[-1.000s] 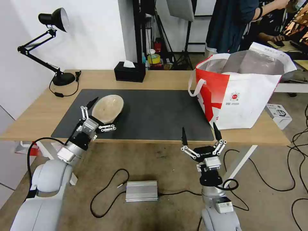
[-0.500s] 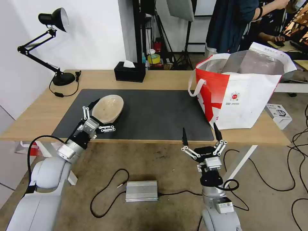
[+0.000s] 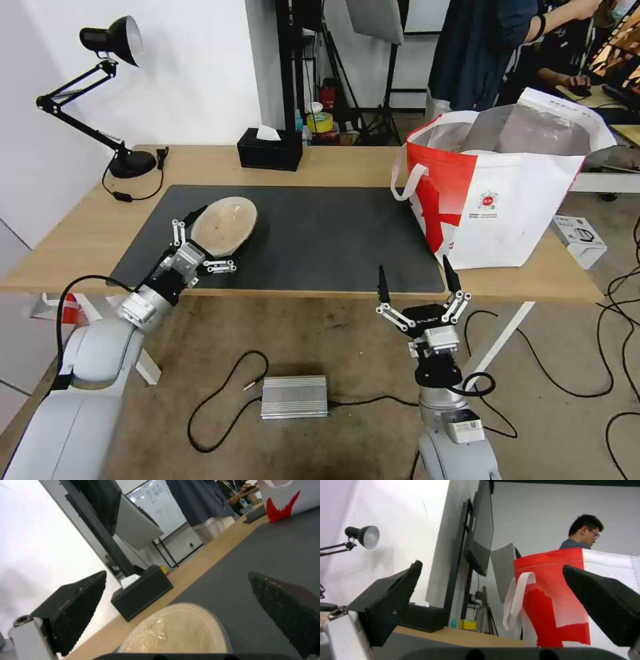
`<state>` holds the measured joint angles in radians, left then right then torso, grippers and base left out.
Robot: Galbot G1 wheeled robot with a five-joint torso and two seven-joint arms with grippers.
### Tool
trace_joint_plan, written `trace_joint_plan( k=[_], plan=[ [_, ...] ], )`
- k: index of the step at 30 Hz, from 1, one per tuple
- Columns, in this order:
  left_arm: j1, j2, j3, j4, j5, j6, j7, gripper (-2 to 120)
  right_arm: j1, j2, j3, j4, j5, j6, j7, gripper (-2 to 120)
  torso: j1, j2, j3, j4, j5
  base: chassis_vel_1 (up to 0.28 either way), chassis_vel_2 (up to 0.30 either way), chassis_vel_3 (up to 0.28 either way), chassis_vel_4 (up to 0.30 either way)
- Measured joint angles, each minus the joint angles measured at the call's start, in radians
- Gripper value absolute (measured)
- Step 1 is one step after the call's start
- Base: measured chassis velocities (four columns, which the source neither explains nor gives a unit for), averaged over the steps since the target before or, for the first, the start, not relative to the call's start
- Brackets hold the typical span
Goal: Pick up the trash from the table and place it into the takeout bag.
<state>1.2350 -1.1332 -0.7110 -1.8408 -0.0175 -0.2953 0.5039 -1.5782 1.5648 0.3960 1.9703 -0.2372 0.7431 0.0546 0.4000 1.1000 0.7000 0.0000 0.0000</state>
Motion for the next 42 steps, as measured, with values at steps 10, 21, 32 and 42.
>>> trace_joint_plan(
  k=[10, 21, 32, 42],
  plan=[
    [-0.027, 0.007, 0.011, 0.045, 0.015, 0.001, 0.008, 100, 0.005, 0.004, 0.0, -0.004, -0.001, 0.0, -0.001, 100, 0.0, 0.0, 0.0, 0.0, 0.0, 0.0, 0.0, 0.0, 0.0],
    [-0.042, 0.012, 0.016, 0.067, 0.024, 0.001, 0.019, 100, 0.009, 0.005, -0.003, -0.007, -0.001, -0.001, -0.003, 100, 0.0, 0.0, 0.0, 0.0, 0.0, 0.0, 0.0, 0.0, 0.0],
    [-0.057, 0.011, 0.031, 0.089, 0.047, 0.005, 0.03, 100, 0.009, 0.005, -0.005, -0.007, 0.001, -0.001, -0.003, 100, 0.0, 0.0, 0.0, 0.0, 0.0001, 0.0, 0.0, 0.0, 0.0],
    [-0.065, 0.01, 0.035, 0.113, 0.06, 0.006, 0.034, 100, 0.007, 0.006, -0.006, -0.005, 0.002, -0.001, -0.003, 100, 0.0, 0.0, 0.0, 0.0, 0.0, 0.0, 0.0, 0.0, 0.0]
  ],
)
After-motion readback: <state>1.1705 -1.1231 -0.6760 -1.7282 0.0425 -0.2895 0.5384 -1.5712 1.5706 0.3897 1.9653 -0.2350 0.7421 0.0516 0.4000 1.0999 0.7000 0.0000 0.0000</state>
